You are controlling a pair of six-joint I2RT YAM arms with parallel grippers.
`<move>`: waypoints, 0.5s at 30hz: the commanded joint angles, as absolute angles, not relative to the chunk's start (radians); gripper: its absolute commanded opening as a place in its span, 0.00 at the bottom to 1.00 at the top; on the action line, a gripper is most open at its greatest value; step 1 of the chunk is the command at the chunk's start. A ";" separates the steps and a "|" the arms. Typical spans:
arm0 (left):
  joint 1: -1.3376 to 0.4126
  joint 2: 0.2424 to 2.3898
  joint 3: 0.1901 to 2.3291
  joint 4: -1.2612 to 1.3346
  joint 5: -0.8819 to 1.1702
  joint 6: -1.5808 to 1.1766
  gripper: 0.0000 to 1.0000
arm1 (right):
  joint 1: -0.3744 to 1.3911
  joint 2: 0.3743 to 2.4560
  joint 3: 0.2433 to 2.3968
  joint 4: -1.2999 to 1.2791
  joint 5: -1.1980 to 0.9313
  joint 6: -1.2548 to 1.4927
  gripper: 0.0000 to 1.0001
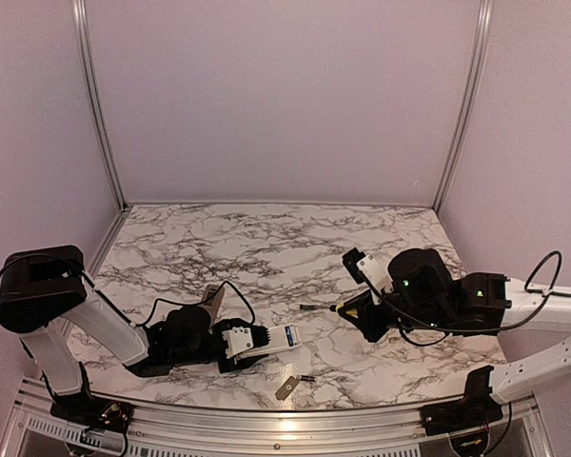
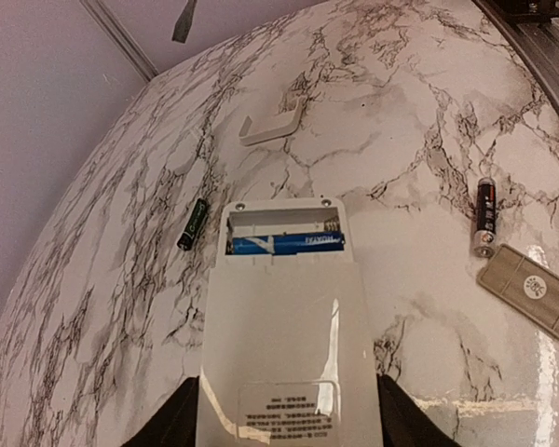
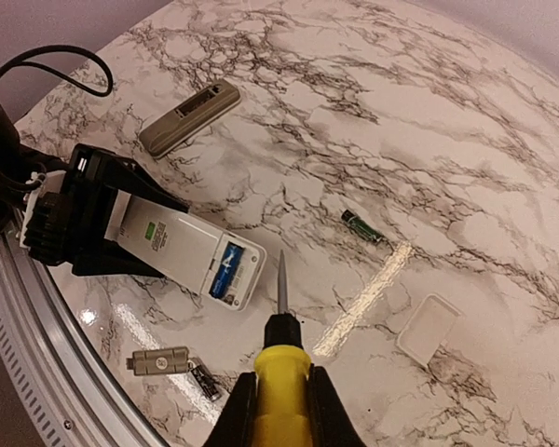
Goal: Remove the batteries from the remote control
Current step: Remove the battery from the remote control without the battery cover.
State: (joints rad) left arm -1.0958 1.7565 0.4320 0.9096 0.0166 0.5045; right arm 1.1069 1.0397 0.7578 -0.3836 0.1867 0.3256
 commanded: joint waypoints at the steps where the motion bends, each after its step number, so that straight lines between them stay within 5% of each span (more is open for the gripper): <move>1: -1.091 1.717 0.418 0.988 0.008 0.490 0.00 | 1.113 1.025 0.754 -0.391 0.188 0.352 0.00; 15: -1.085 1.690 0.373 1.071 0.008 0.470 0.00 | 1.109 1.044 0.692 -0.280 0.054 0.378 0.00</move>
State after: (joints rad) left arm -1.0920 1.7245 0.3866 0.9981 0.0166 0.4858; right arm 1.1069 1.0359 0.6971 -0.3378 0.1139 0.3553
